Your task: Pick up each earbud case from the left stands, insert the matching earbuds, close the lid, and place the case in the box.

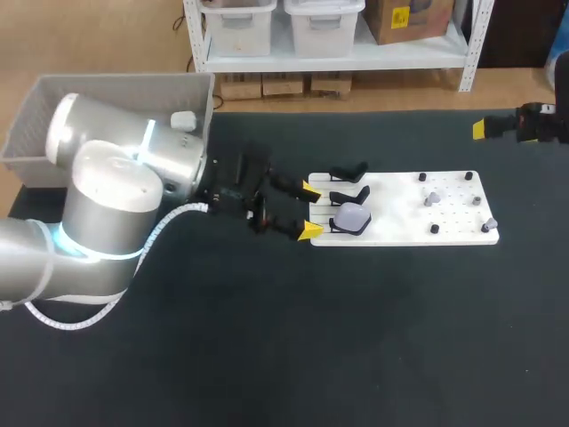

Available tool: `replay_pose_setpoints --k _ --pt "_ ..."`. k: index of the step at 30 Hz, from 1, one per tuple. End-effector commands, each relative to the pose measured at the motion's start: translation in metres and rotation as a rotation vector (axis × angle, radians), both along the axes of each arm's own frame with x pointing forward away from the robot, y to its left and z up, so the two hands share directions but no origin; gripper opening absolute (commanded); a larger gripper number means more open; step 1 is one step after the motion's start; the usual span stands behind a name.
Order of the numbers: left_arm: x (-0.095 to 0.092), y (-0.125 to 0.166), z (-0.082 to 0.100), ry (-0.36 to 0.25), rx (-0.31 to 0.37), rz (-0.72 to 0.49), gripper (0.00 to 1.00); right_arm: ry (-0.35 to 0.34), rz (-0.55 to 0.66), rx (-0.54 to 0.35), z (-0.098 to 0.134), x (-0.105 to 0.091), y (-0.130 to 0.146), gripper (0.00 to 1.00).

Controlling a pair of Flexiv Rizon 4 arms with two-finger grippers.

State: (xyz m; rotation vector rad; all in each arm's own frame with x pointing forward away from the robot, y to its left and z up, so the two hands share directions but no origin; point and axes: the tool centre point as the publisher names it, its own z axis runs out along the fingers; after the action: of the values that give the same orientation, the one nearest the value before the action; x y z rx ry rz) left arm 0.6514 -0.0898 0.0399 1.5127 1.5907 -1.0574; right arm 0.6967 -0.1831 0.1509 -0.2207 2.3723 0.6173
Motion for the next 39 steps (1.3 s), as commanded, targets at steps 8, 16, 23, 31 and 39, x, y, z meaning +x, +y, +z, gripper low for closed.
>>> replay_pose_setpoints --k 8,16,23,31,39 --pt "0.011 -0.018 -0.01 0.01 0.005 -0.027 0.79 -0.001 0.003 0.003 -0.001 0.001 -0.001 1.0" --pt "0.009 -0.025 -0.014 0.011 0.0 -0.054 0.74 -0.001 0.003 0.003 -0.001 0.001 -0.001 1.0" --pt "0.008 -0.028 -0.02 0.016 -0.006 -0.053 0.73 -0.001 0.003 0.003 -0.001 0.001 -0.001 1.0" --pt "0.011 -0.033 -0.021 0.015 -0.008 -0.061 0.69 -0.001 0.003 0.003 -0.001 0.001 -0.001 1.0" --pt "0.013 -0.037 -0.021 0.017 -0.012 -0.076 0.61 -0.001 0.003 0.003 -0.001 0.001 -0.001 1.0"
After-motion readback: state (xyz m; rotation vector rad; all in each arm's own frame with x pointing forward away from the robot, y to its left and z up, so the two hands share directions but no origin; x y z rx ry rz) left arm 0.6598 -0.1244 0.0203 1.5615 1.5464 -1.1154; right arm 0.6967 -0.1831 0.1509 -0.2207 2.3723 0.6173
